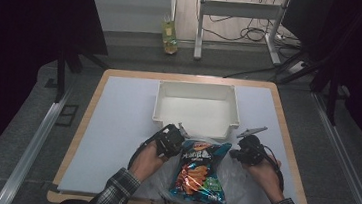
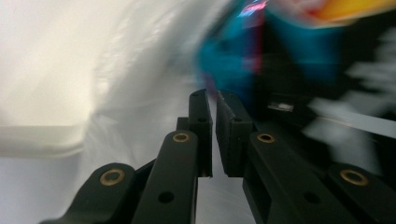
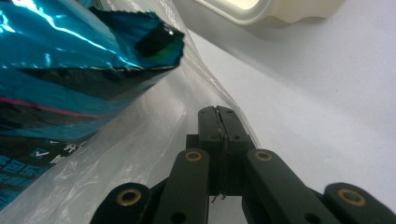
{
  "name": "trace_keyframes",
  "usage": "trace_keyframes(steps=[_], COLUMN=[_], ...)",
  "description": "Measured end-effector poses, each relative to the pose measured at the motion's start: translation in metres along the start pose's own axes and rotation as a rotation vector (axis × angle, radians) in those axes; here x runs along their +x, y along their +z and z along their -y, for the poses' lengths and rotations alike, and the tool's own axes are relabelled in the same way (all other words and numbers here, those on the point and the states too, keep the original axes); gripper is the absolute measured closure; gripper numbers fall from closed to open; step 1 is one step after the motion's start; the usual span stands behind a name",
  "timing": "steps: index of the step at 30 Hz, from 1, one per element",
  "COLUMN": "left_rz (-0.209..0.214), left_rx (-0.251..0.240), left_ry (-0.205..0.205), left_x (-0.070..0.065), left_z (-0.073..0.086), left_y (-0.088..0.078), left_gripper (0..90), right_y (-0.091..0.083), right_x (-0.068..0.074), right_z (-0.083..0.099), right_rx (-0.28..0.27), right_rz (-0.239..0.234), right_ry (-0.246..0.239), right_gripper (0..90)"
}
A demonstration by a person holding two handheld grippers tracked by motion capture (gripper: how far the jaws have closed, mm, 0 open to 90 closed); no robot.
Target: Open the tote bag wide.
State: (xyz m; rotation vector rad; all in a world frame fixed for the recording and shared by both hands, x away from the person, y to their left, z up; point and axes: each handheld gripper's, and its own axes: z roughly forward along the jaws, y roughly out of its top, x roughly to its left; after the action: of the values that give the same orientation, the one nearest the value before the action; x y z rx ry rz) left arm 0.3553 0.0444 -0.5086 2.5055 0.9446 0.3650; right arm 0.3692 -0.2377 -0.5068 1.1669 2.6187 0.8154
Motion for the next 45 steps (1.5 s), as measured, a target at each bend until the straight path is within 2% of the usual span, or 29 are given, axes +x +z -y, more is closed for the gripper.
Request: trace_keyframes(steps=[1, 2, 4, 6, 9, 11, 12, 13, 16, 18, 19, 20, 22, 24, 25, 29, 32, 34, 35, 37, 39, 42, 45], left_rz=[0.007, 0.028, 0.105, 0.174, 0.235, 0.298, 0.309, 0.32, 0.407, 0.437, 0.424, 0.391, 0.32, 0.271, 0.237, 0.123, 0.024, 0.012, 0.006, -0.008, -0.025, 0.003, 0.032], left_rx=[0.008, -0.018, -0.027, -0.026, -0.033, -0.024, -0.026, -0.019, -0.013, -0.016, -0.018, -0.025, -0.054, -0.095, -0.095, -0.1, -0.053, -0.033, -0.039, -0.043, -0.018, -0.005, -0.009], left_ry=[-0.015, -0.028, -0.037, -0.032, -0.025, -0.008, -0.022, -0.003, 0.012, 0.014, 0.019, 0.024, 0.003, -0.023, -0.021, -0.037, -0.012, -0.012, -0.01, -0.01, -0.006, -0.057, -0.075], left_x=[0.002, 0.004, 0.002, -0.006, -0.02, -0.029, -0.036, -0.04, -0.052, -0.058, -0.058, -0.056, -0.047, -0.037, -0.032, -0.014, -0.006, -0.003, -0.002, -0.002, 0.0, 0.009, 0.014], left_z=[0.001, 0.002, 0.006, 0.011, 0.02, 0.024, 0.026, 0.028, 0.033, 0.035, 0.036, 0.036, 0.034, 0.031, 0.028, 0.016, 0.012, 0.013, 0.015, 0.017, 0.02, 0.029, 0.037], left_y=[0.006, 0.006, 0.003, 0.0, -0.005, -0.008, -0.01, -0.012, -0.014, -0.017, -0.019, -0.023, -0.031, -0.037, -0.037, -0.023, -0.008, -0.001, 0.001, 0.0, -0.002, -0.007, -0.011], left_gripper=[84.7, 85.8, 86.1, 86.0, 85.8, 85.6, 85.3, 85.2, 85.1, 84.4, 83.7, 83.2, 83.2, 83.0, 82.9, 81.5, 82.0, 83.1, 83.7, 85.1, 86.9, 89.2, 89.2], right_y=[0.0, 0.0, -0.001, -0.002, -0.002, -0.002, -0.002, -0.001, -0.001, -0.001, 0.0, 0.001, 0.0, -0.004, -0.006, -0.007, -0.003, -0.002, 0.0, 0.001, 0.0, -0.002, -0.002], right_x=[0.0, 0.0, 0.0, 0.0, 0.0, 0.001, 0.002, 0.003, 0.007, 0.009, 0.01, 0.01, 0.01, 0.006, 0.005, 0.002, 0.002, 0.001, 0.001, 0.0, -0.001, -0.001, -0.002], right_z=[0.0, 0.0, 0.0, -0.001, -0.001, -0.001, -0.002, -0.002, -0.004, -0.006, -0.006, -0.007, -0.006, -0.005, -0.004, -0.002, -0.001, 0.0, 0.001, 0.001, 0.002, 0.003, 0.003], right_rx=[-0.001, -0.002, -0.008, -0.011, -0.018, -0.02, -0.022, -0.024, -0.029, -0.031, -0.028, -0.028, -0.026, -0.04, -0.045, -0.04, -0.024, -0.009, 0.0, -0.003, 0.005, 0.014, 0.016], right_rz=[-0.001, -0.003, -0.004, -0.005, -0.012, -0.022, -0.027, -0.03, -0.036, -0.043, -0.041, -0.042, -0.039, -0.041, -0.042, -0.044, -0.037, -0.028, -0.025, -0.026, -0.011, -0.005, -0.011], right_ry=[0.001, -0.001, -0.001, -0.002, 0.001, 0.001, -0.003, -0.003, -0.013, -0.013, -0.018, -0.02, -0.018, -0.01, -0.005, 0.004, 0.0, 0.001, -0.001, 0.008, 0.007, 0.02, 0.027], right_gripper=[88.8, 88.6, 88.3, 88.1, 88.1, 88.2, 88.2, 88.2, 88.3, 88.2, 88.2, 88.2, 88.2, 88.2, 88.2, 88.1, 88.2, 88.4, 88.7, 89.2, 89.4, 89.6, 89.6])
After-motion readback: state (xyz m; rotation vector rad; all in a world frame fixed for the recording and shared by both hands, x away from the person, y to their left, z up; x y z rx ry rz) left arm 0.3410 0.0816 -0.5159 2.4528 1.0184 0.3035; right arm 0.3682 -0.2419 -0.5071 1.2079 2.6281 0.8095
